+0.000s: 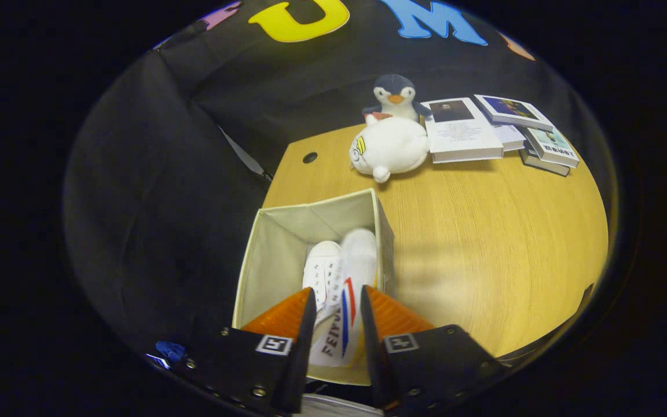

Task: Open the storage box then place both shoes into the box .Put the left shoe in first, then the right shoe, with the right side of both shoes facing outward in a uniform manner.

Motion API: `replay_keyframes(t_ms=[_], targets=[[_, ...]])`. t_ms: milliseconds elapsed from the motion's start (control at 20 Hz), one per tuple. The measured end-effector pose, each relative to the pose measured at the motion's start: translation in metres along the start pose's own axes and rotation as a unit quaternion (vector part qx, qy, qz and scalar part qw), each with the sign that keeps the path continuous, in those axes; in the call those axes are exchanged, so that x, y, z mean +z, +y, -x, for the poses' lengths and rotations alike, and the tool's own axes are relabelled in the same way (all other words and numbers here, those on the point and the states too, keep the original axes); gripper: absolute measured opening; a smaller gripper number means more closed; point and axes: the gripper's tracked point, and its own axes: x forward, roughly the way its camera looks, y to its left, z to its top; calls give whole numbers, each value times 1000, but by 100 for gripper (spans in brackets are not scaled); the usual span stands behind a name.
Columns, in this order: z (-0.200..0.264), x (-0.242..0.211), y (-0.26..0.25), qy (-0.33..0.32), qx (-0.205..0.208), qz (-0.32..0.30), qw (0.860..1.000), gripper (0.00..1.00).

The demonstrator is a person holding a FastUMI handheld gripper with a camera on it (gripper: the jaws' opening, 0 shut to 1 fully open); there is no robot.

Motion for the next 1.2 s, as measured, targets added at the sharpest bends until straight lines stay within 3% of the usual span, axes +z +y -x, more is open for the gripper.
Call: replay_keyframes(t_ms=[100,400,750,1200], targets=[[15,10,-6,-21,-6,17,1000,96],[62,26,-23,-82,1,22,996,98],[132,49,-85,-156,-32,26,987,98],[226,79,-162,-264,-76,54,960,98]])
